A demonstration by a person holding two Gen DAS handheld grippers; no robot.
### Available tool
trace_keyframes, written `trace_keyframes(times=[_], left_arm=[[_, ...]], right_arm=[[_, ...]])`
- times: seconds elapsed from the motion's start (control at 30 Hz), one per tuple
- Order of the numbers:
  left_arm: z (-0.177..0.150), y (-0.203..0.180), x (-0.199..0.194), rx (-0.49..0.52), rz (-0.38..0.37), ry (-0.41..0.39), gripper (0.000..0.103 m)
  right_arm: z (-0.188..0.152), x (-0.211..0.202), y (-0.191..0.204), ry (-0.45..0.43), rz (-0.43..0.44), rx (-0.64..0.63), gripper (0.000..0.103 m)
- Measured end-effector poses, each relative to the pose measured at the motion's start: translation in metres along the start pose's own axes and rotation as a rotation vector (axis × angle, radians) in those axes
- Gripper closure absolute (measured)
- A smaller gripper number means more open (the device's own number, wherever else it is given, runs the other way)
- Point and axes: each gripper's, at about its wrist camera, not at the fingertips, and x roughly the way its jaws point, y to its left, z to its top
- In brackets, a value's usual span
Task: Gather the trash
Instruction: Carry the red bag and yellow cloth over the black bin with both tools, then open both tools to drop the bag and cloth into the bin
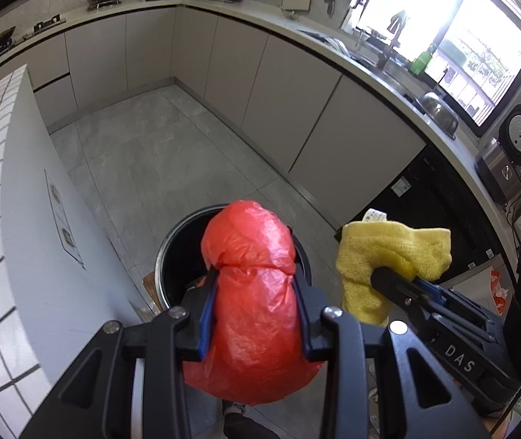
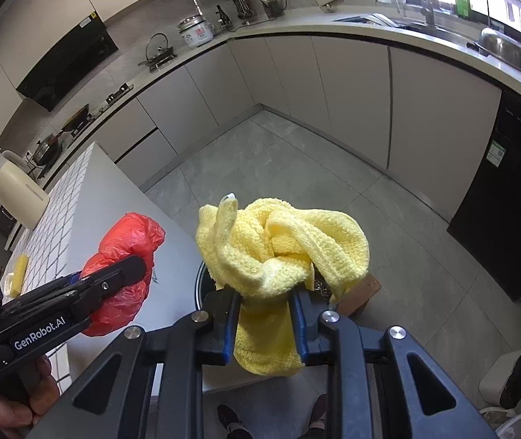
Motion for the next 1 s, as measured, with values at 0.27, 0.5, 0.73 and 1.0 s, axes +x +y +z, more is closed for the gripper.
trace_keyframes(times=[0.27,0.5,0.73,1.0], left_arm=[[-0.005,-0.001,0.032,-0.041,0.045,0.055,0.066],[-0.005,0.004,0.057,-0.082,0.100,0.086,0.066],[-0.005,0.012,0.076,-0.131,0.149,0.115,0.065],[-0.005,0.023,0.085,-0.194,0.172,0.125,0.056]], right_arm=[[0.002,0.033,-0.016,0.060,0.015,0.000,0.076],[0.010,0.072,-0.020,0.117,0.039,-0.025,0.076],[0.024,0.117,-0.019,0.169,0.065,-0.062,0.074],[0.037,0.151,-0.011,0.192,0.091,-0.107,0.071]])
